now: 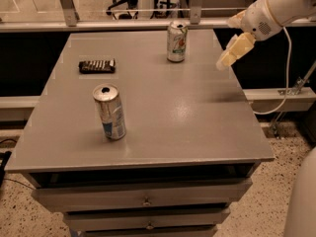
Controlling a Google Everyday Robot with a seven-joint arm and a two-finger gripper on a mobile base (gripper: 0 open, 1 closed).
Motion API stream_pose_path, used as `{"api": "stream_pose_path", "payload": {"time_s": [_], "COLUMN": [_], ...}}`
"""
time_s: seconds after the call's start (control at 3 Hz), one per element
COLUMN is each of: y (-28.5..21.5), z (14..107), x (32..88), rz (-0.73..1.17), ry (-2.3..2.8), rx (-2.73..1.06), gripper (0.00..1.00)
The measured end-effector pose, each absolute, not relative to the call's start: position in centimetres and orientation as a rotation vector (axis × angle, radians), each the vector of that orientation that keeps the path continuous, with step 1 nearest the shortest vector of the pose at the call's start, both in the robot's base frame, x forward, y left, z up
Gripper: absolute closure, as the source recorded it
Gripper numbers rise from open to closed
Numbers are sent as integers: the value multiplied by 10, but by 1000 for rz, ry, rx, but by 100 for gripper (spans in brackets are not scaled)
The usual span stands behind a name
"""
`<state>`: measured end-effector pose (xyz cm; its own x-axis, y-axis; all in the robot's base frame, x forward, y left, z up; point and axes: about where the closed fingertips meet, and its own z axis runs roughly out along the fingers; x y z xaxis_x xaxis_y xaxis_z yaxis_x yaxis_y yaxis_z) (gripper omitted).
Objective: Knock 7up can over
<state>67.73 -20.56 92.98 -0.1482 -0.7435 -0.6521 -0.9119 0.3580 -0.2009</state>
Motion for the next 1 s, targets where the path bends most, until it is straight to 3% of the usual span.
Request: {"api": "stream_pose_path", "payload": {"time_s": [1.0], "y": [-159], "z": [916], "x": [730], "rz": [558], "ry": [1777], "rx": [-1219], "gripper": [0]}}
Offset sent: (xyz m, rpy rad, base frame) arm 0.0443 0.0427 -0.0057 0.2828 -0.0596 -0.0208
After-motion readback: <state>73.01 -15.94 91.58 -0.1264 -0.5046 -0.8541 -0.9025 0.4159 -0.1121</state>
